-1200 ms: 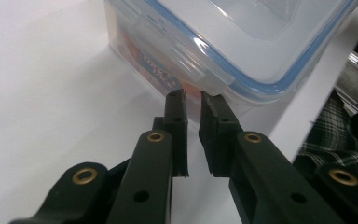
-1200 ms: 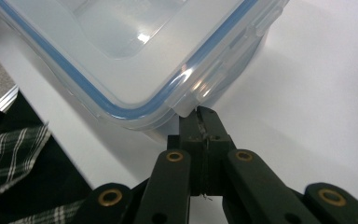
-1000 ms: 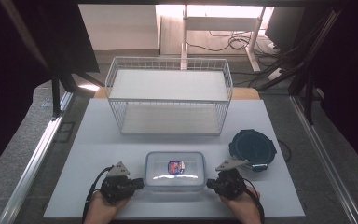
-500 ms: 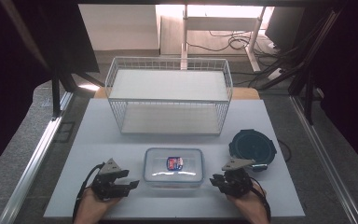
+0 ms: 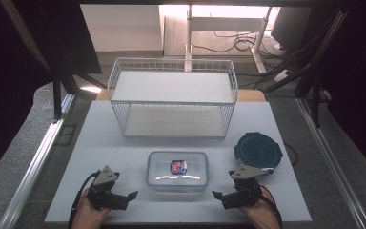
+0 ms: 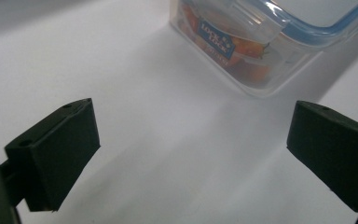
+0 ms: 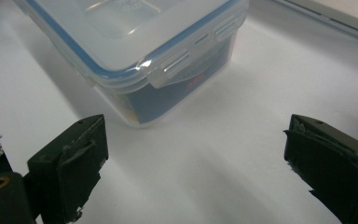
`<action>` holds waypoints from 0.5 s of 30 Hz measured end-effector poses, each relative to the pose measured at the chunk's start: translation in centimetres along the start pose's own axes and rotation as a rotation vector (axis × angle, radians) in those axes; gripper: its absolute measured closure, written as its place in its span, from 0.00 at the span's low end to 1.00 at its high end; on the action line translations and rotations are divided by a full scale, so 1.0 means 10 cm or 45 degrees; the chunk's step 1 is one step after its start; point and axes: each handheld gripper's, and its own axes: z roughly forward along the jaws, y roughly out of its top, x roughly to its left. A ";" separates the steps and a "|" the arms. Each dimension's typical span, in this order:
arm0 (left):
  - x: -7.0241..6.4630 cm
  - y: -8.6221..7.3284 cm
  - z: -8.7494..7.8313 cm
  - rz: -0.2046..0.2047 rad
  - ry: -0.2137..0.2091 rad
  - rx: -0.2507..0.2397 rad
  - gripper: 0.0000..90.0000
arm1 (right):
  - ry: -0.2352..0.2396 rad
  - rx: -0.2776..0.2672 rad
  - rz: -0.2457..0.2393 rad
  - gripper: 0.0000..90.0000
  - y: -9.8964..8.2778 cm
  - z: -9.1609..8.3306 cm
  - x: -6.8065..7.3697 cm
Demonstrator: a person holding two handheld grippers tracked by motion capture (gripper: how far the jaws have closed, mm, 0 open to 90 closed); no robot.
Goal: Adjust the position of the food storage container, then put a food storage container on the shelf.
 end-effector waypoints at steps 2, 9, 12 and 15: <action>-0.01 0.00 0.00 0.028 0.026 -0.005 0.01 | -0.003 -0.020 -0.001 0.07 0.01 -0.01 0.00; 0.01 0.03 -0.04 0.019 0.015 -0.034 0.02 | 0.009 -0.057 0.001 0.05 0.06 -0.03 0.02; 0.00 0.04 -0.04 0.016 0.006 -0.027 0.03 | 0.022 -0.073 0.012 0.05 0.07 -0.04 0.02; -0.03 0.10 -0.04 0.023 -0.015 -0.014 0.04 | 0.021 -0.097 0.017 0.05 0.12 -0.04 0.02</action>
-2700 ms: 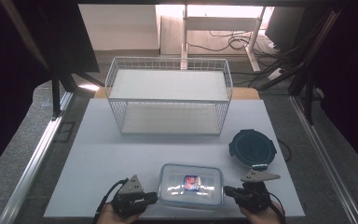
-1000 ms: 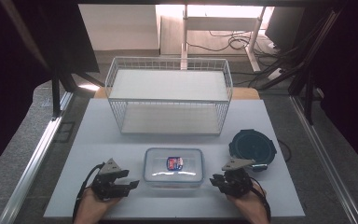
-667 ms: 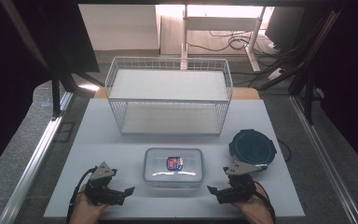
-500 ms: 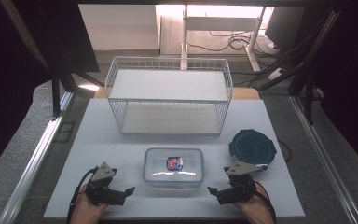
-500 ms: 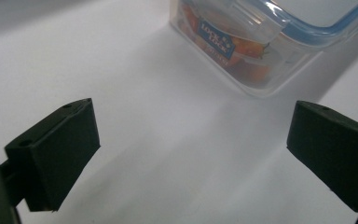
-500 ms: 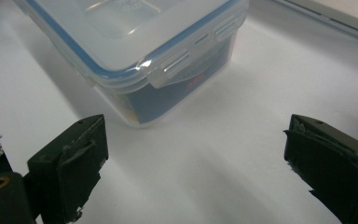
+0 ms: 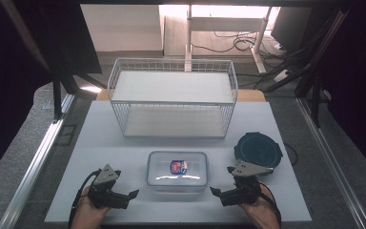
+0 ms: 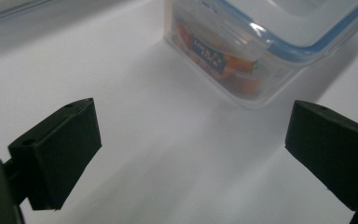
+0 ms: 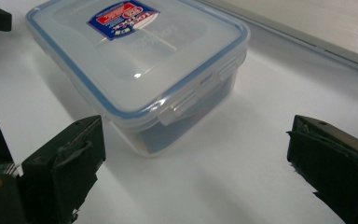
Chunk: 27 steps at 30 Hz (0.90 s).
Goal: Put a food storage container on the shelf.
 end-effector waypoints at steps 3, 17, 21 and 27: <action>-0.01 0.04 -0.01 -0.001 -0.010 -0.001 0.04 | 0.000 -0.006 0.011 0.05 0.03 0.01 0.00; 0.01 0.49 0.12 0.014 -0.119 0.002 0.04 | 0.021 0.067 0.059 0.01 0.29 0.15 -0.01; 0.03 0.64 0.25 0.034 -0.207 0.012 0.01 | 0.061 0.146 0.053 0.02 0.34 0.28 -0.02; 0.05 0.76 0.56 0.038 -0.296 0.091 0.00 | 0.109 0.191 0.093 0.03 0.45 0.50 -0.05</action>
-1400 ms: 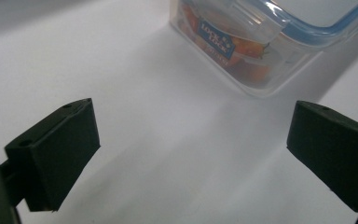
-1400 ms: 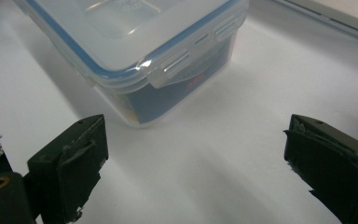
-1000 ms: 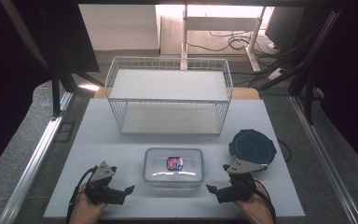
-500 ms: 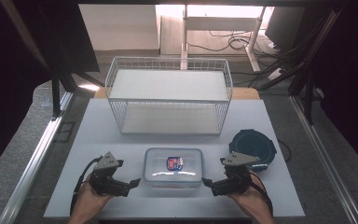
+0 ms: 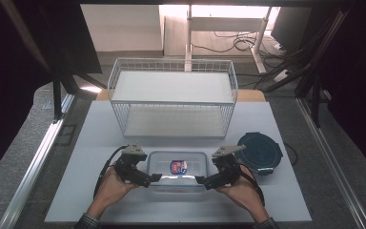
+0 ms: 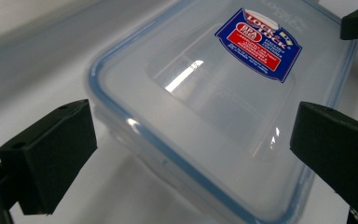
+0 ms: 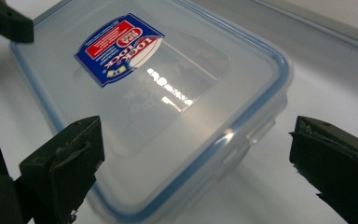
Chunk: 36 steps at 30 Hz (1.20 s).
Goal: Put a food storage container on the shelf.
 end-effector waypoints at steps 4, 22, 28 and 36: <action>0.08 -0.07 0.04 -0.059 -0.071 -0.008 0.00 | 0.059 0.019 0.050 0.03 0.02 0.08 -0.06; 0.14 -0.31 -0.11 -0.282 -0.299 -0.030 0.34 | 0.303 0.066 0.270 0.29 -0.16 0.00 -0.16; 0.04 -0.45 -0.25 -0.335 -0.298 -0.124 0.53 | 0.293 -0.021 0.294 0.46 -0.25 -0.16 -0.10; -0.03 -0.42 -0.30 -0.321 -0.211 -0.164 0.60 | 0.164 -0.106 0.250 0.51 -0.24 -0.22 0.04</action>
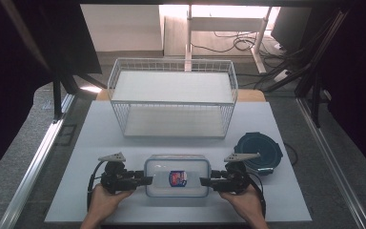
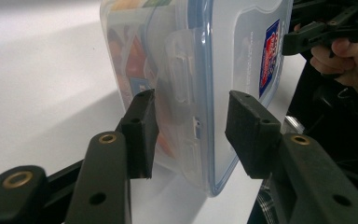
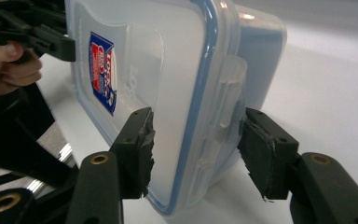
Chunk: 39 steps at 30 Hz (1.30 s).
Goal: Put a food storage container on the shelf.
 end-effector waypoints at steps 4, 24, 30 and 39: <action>-0.02 0.01 0.00 0.021 0.029 -0.021 0.59 | -0.018 -0.017 -0.037 0.51 0.00 0.01 0.01; -0.22 0.50 -0.33 0.149 0.063 -0.160 0.59 | -0.001 -0.161 -0.180 0.53 0.52 -0.31 0.13; -0.23 0.62 -0.38 0.154 0.068 -0.190 0.59 | 0.008 -0.188 -0.183 0.53 0.66 -0.35 0.12; -0.23 0.92 -0.47 0.151 0.078 -0.209 0.59 | 0.034 -0.223 -0.165 0.53 0.92 -0.39 0.06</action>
